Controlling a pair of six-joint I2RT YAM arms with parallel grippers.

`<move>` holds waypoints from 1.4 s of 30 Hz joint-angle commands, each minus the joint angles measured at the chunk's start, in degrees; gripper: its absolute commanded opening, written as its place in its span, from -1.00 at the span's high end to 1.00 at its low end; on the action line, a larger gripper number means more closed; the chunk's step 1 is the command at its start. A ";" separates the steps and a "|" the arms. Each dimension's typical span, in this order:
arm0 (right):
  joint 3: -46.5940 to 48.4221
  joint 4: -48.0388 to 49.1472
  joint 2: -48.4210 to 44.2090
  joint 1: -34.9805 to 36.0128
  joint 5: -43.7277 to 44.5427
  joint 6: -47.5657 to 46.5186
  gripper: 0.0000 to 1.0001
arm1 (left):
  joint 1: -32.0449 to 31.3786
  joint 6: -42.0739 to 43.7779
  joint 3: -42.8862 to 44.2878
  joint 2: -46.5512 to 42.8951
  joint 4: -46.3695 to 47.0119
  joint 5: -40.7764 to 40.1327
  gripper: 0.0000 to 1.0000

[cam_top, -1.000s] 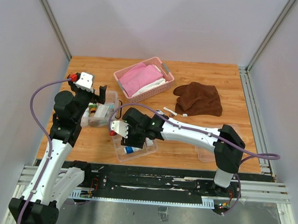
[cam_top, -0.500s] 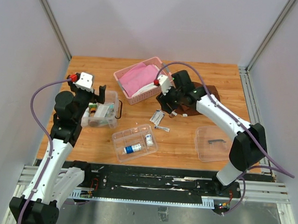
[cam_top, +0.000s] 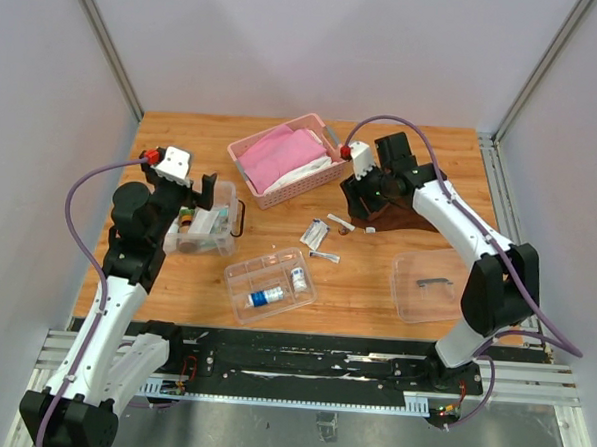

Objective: Organize the medicine kit
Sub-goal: Pick up the medical item at the center of the board.

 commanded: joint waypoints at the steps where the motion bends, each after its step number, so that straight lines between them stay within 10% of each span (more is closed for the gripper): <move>1: -1.28 -2.50 2.09 -0.50 -2.19 -0.37 -0.19 | 0.59 -0.15 -0.90 -0.21 2.08 2.13 -0.98; 16: -0.34 -3.71 10.61 2.38 -1.74 -0.55 0.14 | 0.59 -0.54 -2.43 -0.69 2.78 5.79 -0.98; 42: 3.09 -3.77 22.33 2.90 -1.55 2.09 0.08 | 0.59 -0.23 -2.99 -0.30 3.70 6.32 -0.98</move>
